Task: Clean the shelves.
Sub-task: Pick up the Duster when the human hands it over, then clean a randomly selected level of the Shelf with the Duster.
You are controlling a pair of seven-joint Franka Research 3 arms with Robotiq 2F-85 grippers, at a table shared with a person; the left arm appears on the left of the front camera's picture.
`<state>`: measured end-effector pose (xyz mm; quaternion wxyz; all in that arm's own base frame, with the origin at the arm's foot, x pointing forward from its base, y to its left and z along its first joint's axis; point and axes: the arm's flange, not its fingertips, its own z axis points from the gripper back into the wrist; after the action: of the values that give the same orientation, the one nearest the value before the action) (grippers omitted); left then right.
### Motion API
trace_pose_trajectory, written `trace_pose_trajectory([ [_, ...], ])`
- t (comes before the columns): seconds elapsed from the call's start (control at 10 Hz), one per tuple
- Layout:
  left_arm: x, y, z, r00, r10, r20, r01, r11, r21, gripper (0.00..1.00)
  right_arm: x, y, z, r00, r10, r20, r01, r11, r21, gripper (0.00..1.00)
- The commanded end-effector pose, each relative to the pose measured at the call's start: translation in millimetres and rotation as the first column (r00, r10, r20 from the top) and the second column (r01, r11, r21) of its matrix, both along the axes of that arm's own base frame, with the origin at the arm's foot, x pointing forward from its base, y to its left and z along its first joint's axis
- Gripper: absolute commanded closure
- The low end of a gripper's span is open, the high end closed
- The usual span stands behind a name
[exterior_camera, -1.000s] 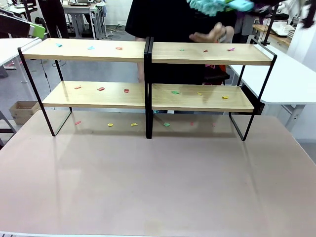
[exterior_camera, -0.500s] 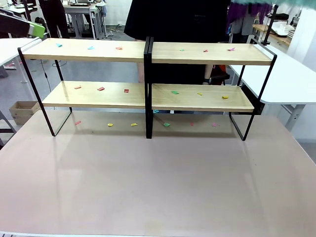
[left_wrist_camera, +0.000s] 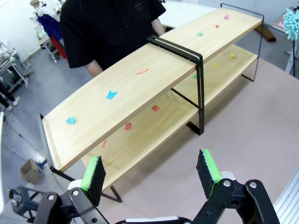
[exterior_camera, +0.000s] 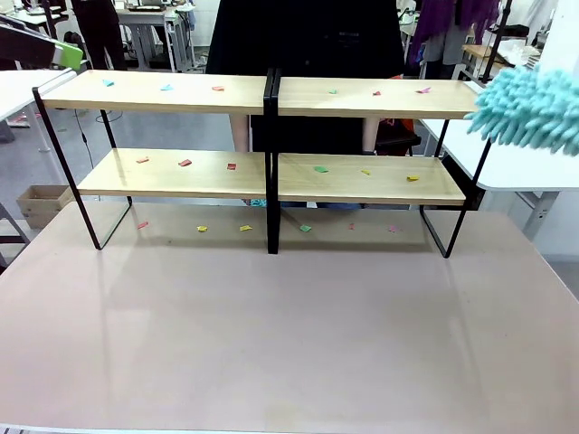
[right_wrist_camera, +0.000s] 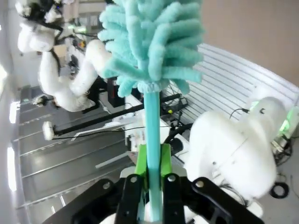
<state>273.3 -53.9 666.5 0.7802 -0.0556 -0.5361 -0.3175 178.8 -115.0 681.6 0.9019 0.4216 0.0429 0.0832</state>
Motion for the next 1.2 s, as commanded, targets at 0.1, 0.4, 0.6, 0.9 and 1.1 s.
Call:
trace_pose_trajectory([
  [0.1,0.6,0.8,-0.7,1.000,-0.001,0.000,0.001,1.000,-0.003,0.00,-4.3,-5.2,20.8,1.000,-0.010,-0.007,0.010,1.000,0.029,1.00],
  [0.4,0.6,0.8,-0.7,1.000,-0.001,0.000,0.001,1.000,-0.003,0.00,-4.3,-5.2,20.8,1.000,-0.010,-0.007,0.010,1.000,0.029,1.00],
  [0.6,0.6,0.8,-0.7,1.000,-0.001,0.000,0.001,1.000,-0.003,0.00,-4.3,-5.2,20.8,1.000,-0.010,-0.007,0.010,1.000,0.029,1.00],
  [0.9,0.6,0.8,-0.7,1.000,-0.001,0.000,0.001,1.000,-0.003,0.00,-4.3,-5.2,20.8,1.000,-0.010,-0.007,0.010,1.000,0.029,1.00],
  [1.1,0.6,0.8,-0.7,1.000,-0.001,0.000,0.001,1.000,-0.003,0.00,-4.3,-5.2,20.8,1.000,-0.010,-0.007,0.010,1.000,0.029,1.00],
])
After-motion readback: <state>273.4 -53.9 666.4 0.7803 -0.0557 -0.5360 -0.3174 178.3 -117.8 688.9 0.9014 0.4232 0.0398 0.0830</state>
